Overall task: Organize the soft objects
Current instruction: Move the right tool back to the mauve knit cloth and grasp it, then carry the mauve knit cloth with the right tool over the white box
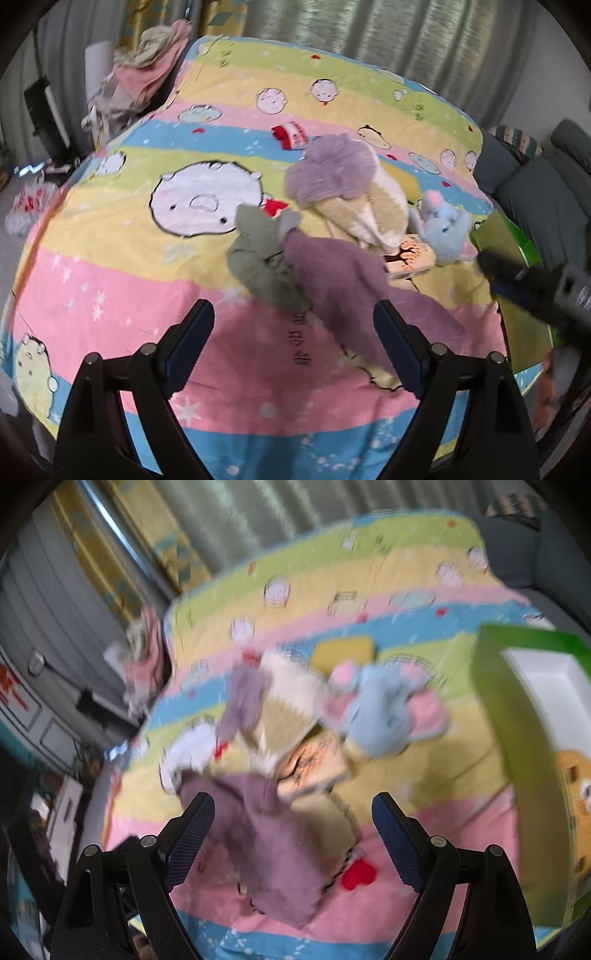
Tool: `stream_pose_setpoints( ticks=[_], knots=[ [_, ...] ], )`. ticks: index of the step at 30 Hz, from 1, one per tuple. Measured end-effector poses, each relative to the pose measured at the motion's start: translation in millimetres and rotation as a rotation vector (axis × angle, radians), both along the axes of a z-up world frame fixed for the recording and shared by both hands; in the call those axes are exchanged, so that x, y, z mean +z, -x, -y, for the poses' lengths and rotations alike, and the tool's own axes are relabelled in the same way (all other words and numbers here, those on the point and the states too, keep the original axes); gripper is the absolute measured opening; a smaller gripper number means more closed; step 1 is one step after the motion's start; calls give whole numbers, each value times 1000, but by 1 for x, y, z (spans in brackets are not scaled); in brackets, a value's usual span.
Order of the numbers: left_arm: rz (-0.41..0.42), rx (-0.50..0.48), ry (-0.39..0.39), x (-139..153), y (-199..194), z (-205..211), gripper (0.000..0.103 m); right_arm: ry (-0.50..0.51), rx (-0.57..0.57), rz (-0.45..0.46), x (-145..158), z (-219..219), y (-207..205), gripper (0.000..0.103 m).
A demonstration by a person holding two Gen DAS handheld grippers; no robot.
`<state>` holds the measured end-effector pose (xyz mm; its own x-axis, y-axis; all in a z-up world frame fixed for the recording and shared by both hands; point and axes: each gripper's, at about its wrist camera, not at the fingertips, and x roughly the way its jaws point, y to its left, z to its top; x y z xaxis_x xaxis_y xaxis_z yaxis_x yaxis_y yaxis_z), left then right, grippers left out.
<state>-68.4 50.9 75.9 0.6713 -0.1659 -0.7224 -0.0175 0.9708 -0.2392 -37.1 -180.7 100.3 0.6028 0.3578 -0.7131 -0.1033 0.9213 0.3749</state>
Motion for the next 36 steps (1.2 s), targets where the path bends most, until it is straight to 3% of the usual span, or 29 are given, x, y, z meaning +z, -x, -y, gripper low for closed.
stream_pose_setpoints(
  ticks=[4,6,8,9,11,12,15,18,27,31,36],
  knots=[
    [-15,51,22,-7,-2,-22,87,122,97,-64,-24,-34,-3,88],
    [-12,62,28,-8,-1,-28,87,182,99,-84,-32,-38,-3,81],
    [-23,76,40,-12,-3,-35,87,197,113,-112,-40,-37,-3,48],
    [-31,79,53,-14,-4,-38,87,198,122,-121,-42,-38,-4,40],
    [-45,74,93,-17,-7,-43,87,179,142,-131,-46,-37,-4,15],
    [-47,69,117,-17,-7,-46,87,148,149,-128,-45,-36,-3,11],
    [-40,76,131,-16,-3,-47,87,-49,171,-67,-26,-20,8,9],
    [-40,89,141,-14,-3,-51,87,-161,164,18,-1,-4,21,9],
    [-48,76,152,-15,-3,-46,87,-194,97,263,67,25,78,9],
    [-56,55,150,-17,-4,-39,87,-175,122,250,65,13,73,9],
    [-61,33,143,-19,-4,-29,87,-127,159,135,25,-14,36,9]
  ],
)
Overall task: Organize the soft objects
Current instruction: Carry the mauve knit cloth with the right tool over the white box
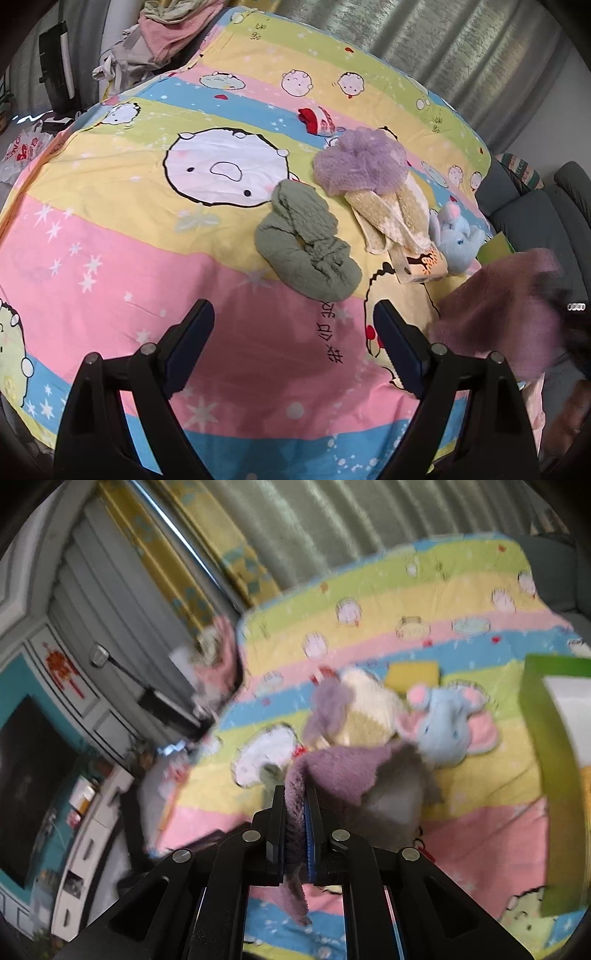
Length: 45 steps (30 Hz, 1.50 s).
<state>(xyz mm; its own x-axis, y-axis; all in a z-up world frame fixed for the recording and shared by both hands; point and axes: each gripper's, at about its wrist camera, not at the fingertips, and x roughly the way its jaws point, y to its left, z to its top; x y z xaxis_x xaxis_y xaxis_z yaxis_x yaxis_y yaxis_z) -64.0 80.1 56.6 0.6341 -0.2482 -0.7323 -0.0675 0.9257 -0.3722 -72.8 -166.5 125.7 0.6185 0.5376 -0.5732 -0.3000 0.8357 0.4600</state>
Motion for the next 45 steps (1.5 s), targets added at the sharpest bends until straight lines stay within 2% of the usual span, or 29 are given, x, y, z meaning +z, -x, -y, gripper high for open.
stream_pose_setpoints(
  ticks=[5,7,10,13,15,16,17,19,20,23,26,32,35,37,39,40,41,42,45],
  knots=[
    [-12,-61,20,-4,-4,15,87,119,-88,-214,-58,0,-41,9],
    [-15,-87,40,-4,-7,24,87,145,-127,-258,-71,10,-49,9],
    [-26,-147,54,-6,-12,45,87,129,-147,-323,-80,25,-55,9],
    [-35,-204,18,-4,-16,73,87,105,-127,-322,-69,32,-51,11],
    [-28,-266,15,1,-15,94,87,96,-140,-282,-57,38,-44,18],
    [-18,-292,20,4,-14,102,87,81,-154,-261,-51,44,-40,28],
    [-10,-315,25,5,-14,110,87,61,-168,-243,-47,50,-38,43],
    [-6,-342,23,7,-15,122,87,6,-212,-199,-39,66,-34,61],
    [-4,-348,18,8,-16,127,87,-5,-233,-188,-37,73,-34,63],
    [-16,-374,-17,2,-25,147,87,-5,-273,-199,-37,86,-36,63],
    [-47,-382,-39,-5,-33,160,87,-12,-266,-227,-43,90,-40,63],
    [-67,-416,-35,-18,-41,176,87,7,-275,-313,-68,95,-58,63],
    [-70,-420,-47,-24,-42,183,85,-14,-249,-330,-78,97,-66,63],
    [-61,-422,-61,-24,-44,187,81,-29,-238,-335,-82,99,-70,63],
    [-41,-438,-87,-24,-44,194,69,-45,-236,-339,-86,101,-72,57],
    [-31,-441,-102,-23,-44,197,67,-49,-238,-347,-89,102,-73,51],
    [-16,-450,-115,-22,-44,201,59,-47,-238,-352,-90,102,-73,45],
    [-11,-461,-113,-21,-45,206,46,-41,-236,-349,-91,101,-73,41],
    [15,-476,-138,-14,-46,216,34,-55,-228,-335,-89,103,-71,27]
  ],
)
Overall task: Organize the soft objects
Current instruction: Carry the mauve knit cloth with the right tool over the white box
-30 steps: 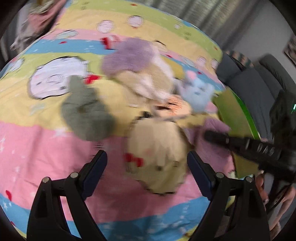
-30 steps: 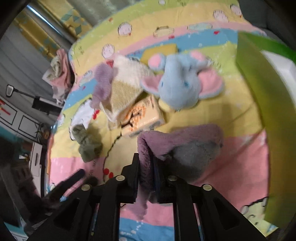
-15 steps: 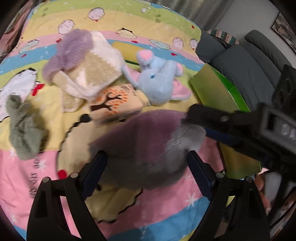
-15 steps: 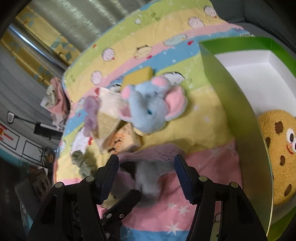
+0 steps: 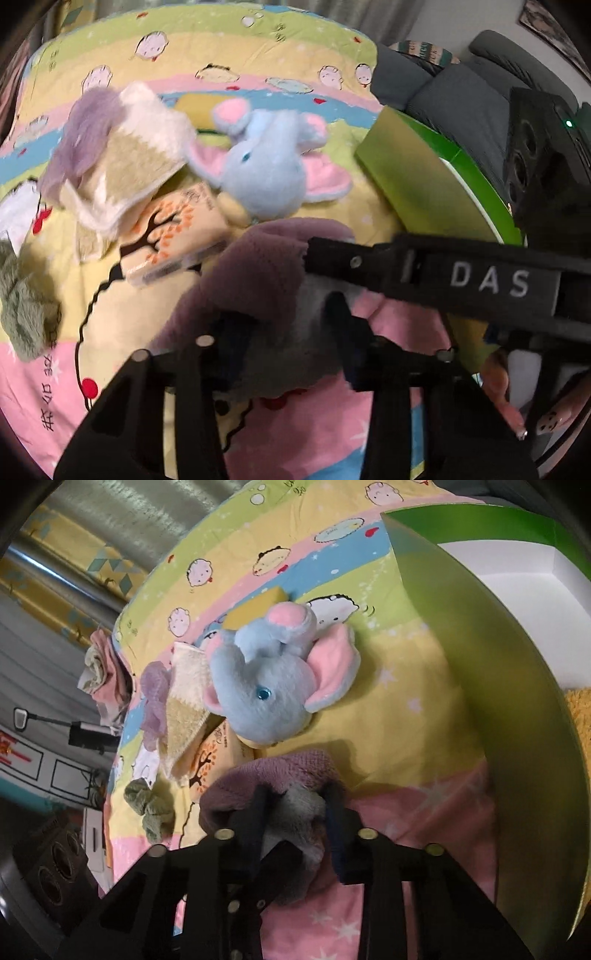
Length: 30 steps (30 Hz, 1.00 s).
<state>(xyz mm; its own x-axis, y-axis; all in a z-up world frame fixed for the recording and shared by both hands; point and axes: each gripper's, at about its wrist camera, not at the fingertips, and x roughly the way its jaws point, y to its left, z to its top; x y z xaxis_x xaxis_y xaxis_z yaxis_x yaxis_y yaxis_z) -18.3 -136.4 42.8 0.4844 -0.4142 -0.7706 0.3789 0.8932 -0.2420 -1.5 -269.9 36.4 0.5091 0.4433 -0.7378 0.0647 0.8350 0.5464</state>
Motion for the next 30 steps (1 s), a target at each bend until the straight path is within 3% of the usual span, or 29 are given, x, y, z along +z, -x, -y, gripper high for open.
stream_pose_setpoints(
  ticks=[4,11,16,19,23,30],
  knots=[
    [54,-13,-5,20,4,10,26,-79,-10,45,10,9,8,22],
    [202,-87,34,78,19,39,25,-73,-79,255,63,32,43,22],
    [285,-195,57,100,33,72,25,-29,-202,379,92,60,74,22],
    [279,-277,80,103,34,99,26,22,-292,406,100,82,90,22],
    [277,-366,88,104,37,132,26,8,-395,417,100,117,107,22],
    [202,-470,103,91,40,174,26,37,-523,367,89,155,120,22]
  ],
)
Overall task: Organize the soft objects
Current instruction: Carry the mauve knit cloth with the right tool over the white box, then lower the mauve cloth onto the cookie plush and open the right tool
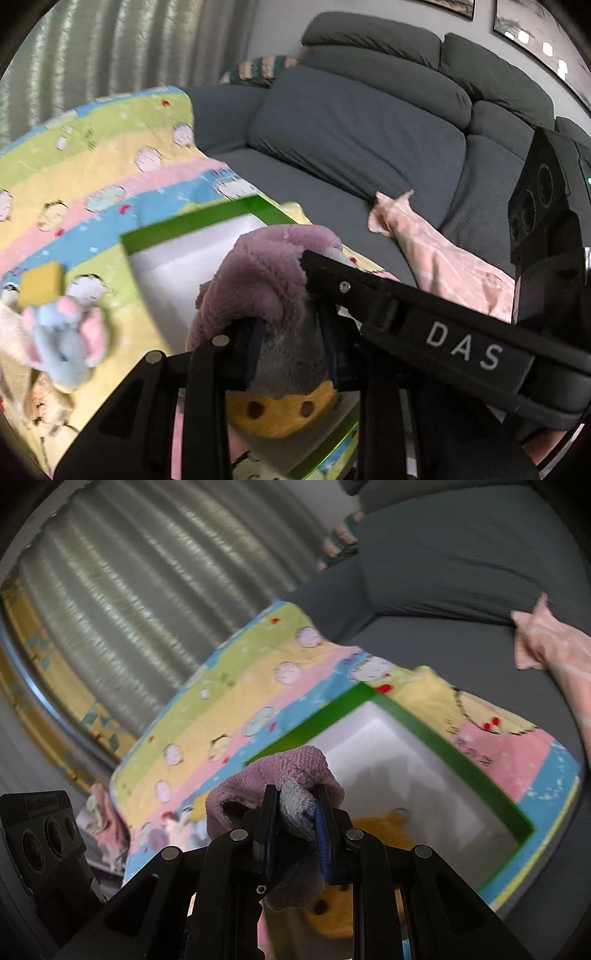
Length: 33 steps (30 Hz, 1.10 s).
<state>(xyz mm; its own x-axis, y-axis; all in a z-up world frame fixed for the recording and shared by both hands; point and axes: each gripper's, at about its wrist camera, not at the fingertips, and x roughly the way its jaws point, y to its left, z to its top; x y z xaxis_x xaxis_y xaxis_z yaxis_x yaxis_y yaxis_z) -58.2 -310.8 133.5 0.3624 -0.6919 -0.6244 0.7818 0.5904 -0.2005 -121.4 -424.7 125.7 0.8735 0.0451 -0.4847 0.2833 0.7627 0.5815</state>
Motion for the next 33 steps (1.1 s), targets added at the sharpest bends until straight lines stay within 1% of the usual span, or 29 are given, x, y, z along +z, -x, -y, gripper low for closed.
stream_pose_setpoints(
  ticks=[3,5,11,17,21,23,25,27,28,29,30,31,32,33],
  knots=[
    [-74,-29,-12,-13,-6,15,26,0,-44,-59,-12,13,1,22],
    [-110,-39,-25,-22,-8,22,26,-4,-58,-93,-18,18,-1,22],
    [-172,-41,-58,-37,-8,34,26,-20,-79,-177,-35,33,-5,22],
    [-221,-28,-87,-47,-12,37,26,-11,-103,-238,-45,35,-9,22],
    [-254,-13,-89,-51,-15,34,31,-5,-117,-261,-48,35,-10,22],
    [-259,-7,-83,-48,-14,31,33,-13,-123,-263,-48,35,-9,22],
    [-249,-3,-71,-41,-12,24,37,3,-141,-273,-45,34,-7,22],
    [-231,6,-65,-35,-10,15,52,37,-154,-281,-41,31,-7,27],
    [-221,15,-66,-32,-9,11,56,54,-159,-272,-38,29,-6,33],
    [-208,34,-62,-28,-8,3,65,64,-163,-263,-36,26,-5,43],
    [-200,46,-55,-25,-8,-3,70,73,-166,-254,-33,24,-4,48],
    [-198,53,-47,-24,-8,-9,72,85,-167,-245,-30,21,-3,57],
    [-195,63,-31,-19,-7,-19,74,96,-166,-235,-27,18,-2,63],
    [-192,71,-21,-16,-7,-26,76,108,-162,-223,-23,14,-2,65]
  ],
)
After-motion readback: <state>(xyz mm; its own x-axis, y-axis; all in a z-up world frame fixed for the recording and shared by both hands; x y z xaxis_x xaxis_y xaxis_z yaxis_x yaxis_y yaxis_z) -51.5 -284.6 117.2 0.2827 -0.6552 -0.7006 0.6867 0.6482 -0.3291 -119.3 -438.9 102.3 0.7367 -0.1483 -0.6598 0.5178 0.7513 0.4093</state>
